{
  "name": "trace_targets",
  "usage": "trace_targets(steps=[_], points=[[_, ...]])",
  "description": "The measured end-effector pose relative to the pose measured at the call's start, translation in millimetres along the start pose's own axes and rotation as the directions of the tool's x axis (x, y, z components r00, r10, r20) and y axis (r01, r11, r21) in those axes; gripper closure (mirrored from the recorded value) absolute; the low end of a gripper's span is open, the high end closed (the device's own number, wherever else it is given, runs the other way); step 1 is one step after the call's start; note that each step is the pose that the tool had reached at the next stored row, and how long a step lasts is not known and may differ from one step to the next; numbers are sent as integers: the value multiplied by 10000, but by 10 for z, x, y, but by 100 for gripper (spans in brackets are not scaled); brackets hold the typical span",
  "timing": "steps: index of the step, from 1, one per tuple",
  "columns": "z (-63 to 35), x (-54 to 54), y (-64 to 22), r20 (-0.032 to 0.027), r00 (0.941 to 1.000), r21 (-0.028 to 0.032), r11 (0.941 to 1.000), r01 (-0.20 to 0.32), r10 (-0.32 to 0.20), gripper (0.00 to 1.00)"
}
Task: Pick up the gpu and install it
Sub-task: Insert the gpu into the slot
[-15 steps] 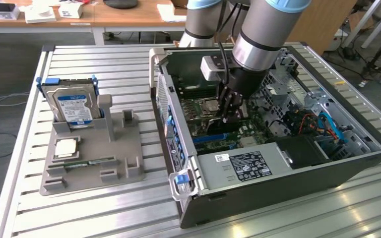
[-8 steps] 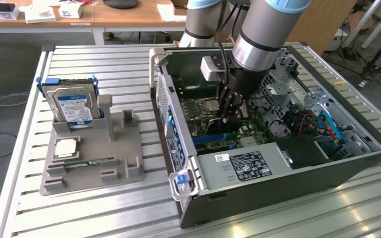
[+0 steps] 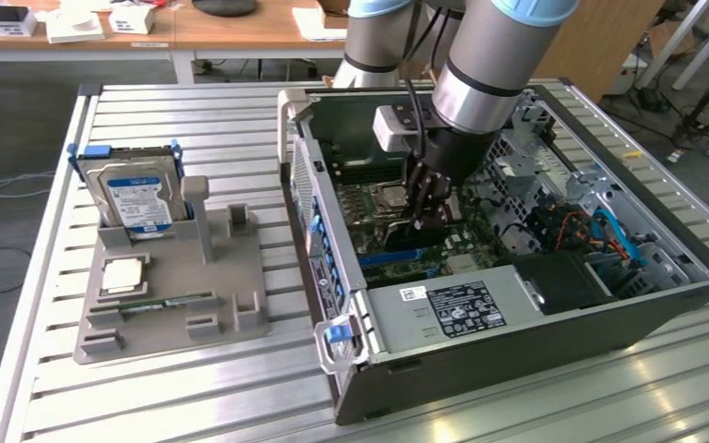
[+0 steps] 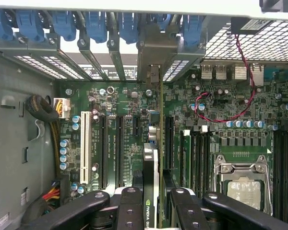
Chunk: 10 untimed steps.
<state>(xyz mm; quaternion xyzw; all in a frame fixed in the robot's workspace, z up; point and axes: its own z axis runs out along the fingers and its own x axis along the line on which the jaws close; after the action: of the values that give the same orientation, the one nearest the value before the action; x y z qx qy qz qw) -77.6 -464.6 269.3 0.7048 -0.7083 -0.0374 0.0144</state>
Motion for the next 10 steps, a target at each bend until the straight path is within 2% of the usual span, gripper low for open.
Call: trace_targets(steps=[10], points=[[14, 0, -1, 1, 10000, 0, 10000, 0, 0, 73]])
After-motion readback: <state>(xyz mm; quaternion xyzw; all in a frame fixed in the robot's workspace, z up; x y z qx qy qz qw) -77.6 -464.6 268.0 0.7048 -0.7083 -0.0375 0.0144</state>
